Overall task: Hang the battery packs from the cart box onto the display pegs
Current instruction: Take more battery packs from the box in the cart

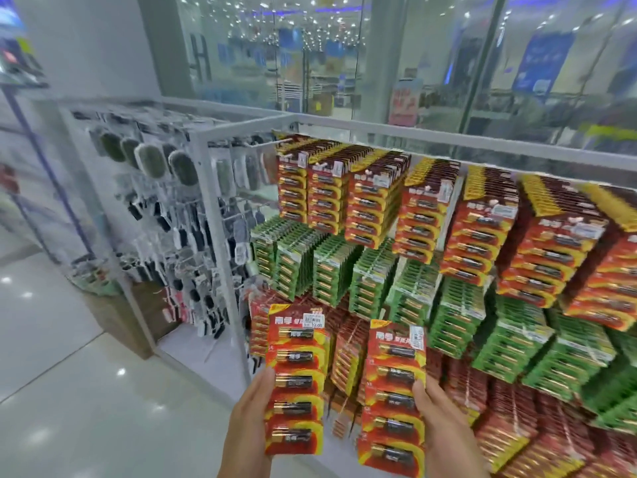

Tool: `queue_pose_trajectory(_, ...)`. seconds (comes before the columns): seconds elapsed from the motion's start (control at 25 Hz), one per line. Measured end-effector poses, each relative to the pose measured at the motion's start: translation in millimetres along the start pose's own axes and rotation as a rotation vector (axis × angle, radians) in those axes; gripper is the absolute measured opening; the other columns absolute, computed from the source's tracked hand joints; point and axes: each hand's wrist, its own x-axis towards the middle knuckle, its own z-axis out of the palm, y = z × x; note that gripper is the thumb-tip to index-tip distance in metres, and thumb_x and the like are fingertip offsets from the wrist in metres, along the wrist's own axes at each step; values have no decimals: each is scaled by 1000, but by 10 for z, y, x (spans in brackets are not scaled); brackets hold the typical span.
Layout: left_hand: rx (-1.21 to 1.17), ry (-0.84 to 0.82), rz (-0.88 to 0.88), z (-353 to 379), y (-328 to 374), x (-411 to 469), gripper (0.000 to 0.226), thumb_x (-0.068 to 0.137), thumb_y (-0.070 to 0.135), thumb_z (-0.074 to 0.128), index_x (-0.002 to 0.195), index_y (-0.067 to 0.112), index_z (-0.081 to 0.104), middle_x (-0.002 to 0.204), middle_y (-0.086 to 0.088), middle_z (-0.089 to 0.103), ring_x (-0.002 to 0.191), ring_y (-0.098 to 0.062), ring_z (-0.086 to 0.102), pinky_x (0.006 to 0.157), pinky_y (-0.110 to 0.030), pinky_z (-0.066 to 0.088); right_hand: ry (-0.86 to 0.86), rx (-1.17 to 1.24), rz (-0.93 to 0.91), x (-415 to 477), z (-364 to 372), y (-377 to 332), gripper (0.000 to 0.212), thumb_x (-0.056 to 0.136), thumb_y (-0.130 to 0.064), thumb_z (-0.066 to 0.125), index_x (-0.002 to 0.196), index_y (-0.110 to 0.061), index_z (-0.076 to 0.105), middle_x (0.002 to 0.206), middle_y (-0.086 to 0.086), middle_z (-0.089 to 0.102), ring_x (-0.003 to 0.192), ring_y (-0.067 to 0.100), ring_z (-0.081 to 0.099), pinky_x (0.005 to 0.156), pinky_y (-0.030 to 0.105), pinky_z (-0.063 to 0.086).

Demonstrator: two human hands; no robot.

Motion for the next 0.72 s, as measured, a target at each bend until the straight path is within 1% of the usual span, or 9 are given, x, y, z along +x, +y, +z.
queue_pose_trajectory(0.12, 51, 87, 3, -89, 200, 341, 53, 88, 45, 68, 124, 6, 70, 107, -25, 75, 83, -40, 74, 73, -44, 57, -10, -8, -15, 313, 333, -29, 45, 95, -24, 66, 138, -18, 56, 113, 7, 73, 105, 41, 70, 77, 51, 55)
queue_pose_trajectory(0.24, 221, 83, 1, -151, 451, 666, 49, 101, 49, 52, 129, 12, 68, 114, -14, 77, 102, -36, 74, 81, -48, 60, -21, -60, -25, 758, 516, 45, 101, 60, -55, 94, 147, -26, 52, 139, 4, 64, 126, 39, 60, 96, 63, 52)
queue_pose_trajectory(0.32, 225, 74, 15, -149, 694, 872, 50, 101, 52, 55, 129, 13, 69, 114, -13, 77, 101, -36, 74, 80, -47, 61, -41, -29, 16, 1132, 637, 109, 113, 48, -55, 98, 147, -26, 52, 140, 10, 64, 123, 41, 63, 102, 66, 48)
queue_pose_trajectory(0.36, 183, 70, 39, -131, 813, 985, 54, 96, 54, 65, 129, 11, 69, 110, -14, 77, 91, -35, 75, 72, -43, 61, -85, -5, 31, 1158, 813, 51, 107, 52, -48, 97, 146, -24, 53, 136, 13, 66, 118, 42, 65, 101, 67, 48)
queue_pose_trajectory(0.44, 108, 99, 113, -64, 1022, 1202, 55, 91, 51, 75, 126, 9, 71, 102, -17, 76, 76, -36, 74, 60, -39, 60, -183, -7, 10, 1228, 1101, -39, 62, 81, -29, 80, 137, -16, 57, 114, 16, 75, 98, 42, 73, 88, 61, 54)
queue_pose_trajectory(0.48, 116, 125, 141, -14, 1121, 1293, 45, 94, 47, 71, 121, 11, 74, 102, -17, 77, 78, -38, 76, 61, -40, 62, -199, 14, -6, 1300, 1156, -50, 36, 94, -20, 65, 130, -17, 59, 97, 14, 77, 85, 40, 73, 78, 55, 55)
queue_pose_trajectory(0.52, 137, 139, 178, 32, 1217, 1371, 38, 97, 44, 66, 116, 13, 76, 102, -18, 78, 83, -39, 77, 66, -41, 63, -187, -1, -30, 1333, 1218, -73, 24, 101, -15, 55, 124, -19, 57, 85, 11, 77, 76, 36, 71, 68, 50, 53)
queue_pose_trajectory(0.6, 160, 124, 227, 157, 1457, 1529, 37, 97, 43, 60, 113, 13, 76, 102, -18, 79, 82, -35, 78, 68, -40, 63, -169, -36, -9, 1472, 1300, -113, 23, 102, -15, 50, 124, -12, 58, 87, 12, 79, 76, 38, 74, 59, 45, 58)
queue_pose_trajectory(0.72, 166, 62, 287, 293, 1824, 1819, 39, 100, 40, 57, 116, 9, 74, 101, -21, 78, 74, -30, 76, 59, -35, 62, -136, -57, 33, 1738, 1365, -121, 29, 100, -17, 51, 127, -11, 59, 99, 14, 79, 84, 37, 77, 62, 46, 61)
